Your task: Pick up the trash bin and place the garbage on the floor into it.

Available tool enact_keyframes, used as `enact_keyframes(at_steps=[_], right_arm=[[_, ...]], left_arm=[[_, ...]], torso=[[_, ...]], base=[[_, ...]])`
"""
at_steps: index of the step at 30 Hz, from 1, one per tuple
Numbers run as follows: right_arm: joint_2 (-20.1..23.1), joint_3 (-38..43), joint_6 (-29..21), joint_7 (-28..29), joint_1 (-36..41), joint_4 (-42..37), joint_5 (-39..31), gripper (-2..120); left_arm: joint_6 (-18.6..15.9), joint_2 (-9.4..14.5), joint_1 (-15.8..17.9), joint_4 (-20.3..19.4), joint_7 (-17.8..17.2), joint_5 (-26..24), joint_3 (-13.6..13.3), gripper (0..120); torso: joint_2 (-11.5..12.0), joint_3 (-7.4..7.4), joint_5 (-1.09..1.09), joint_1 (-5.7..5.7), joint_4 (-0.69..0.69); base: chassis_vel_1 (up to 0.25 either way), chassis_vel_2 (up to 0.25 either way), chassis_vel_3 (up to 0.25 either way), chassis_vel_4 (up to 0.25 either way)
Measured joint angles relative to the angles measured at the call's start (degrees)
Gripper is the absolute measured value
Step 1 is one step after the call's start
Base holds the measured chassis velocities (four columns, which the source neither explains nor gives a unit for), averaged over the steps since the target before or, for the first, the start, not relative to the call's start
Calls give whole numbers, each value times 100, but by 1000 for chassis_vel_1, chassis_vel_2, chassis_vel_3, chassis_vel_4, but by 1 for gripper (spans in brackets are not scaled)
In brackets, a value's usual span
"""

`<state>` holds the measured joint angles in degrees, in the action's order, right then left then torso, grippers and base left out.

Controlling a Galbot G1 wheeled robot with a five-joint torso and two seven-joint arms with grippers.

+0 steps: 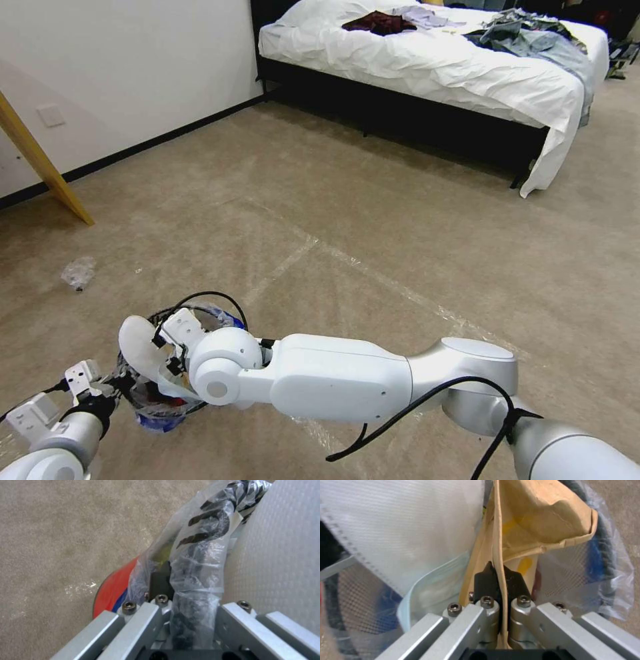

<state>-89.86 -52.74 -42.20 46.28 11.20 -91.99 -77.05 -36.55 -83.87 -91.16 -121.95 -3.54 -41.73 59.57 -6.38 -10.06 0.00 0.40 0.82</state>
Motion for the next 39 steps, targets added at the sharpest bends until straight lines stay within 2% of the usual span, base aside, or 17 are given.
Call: enact_keyframes(at_steps=[22,34,36,39], right_arm=[[-87,-115,7,-155,120,513,173,0],[-86,-122,10,-167,155,509,220,0],[-86,-119,10,-167,151,488,224,1],[-80,-117,10,-164,147,448,224,11]], left_arm=[[18,-44,-62,-12,48,82,-48,1],[32,-50,-67,-17,75,100,-66,1],[33,-50,-67,-17,75,101,-66,1],[35,-49,-63,-12,75,103,-66,1]], torso=[[0,0,0,0,0],[0,1,1,0,0],[0,1,1,0,0],[0,1,1,0,0]], base=[[0,0,0,0],[0,0,0,0],[0,0,0,0],[0,0,0,0]])
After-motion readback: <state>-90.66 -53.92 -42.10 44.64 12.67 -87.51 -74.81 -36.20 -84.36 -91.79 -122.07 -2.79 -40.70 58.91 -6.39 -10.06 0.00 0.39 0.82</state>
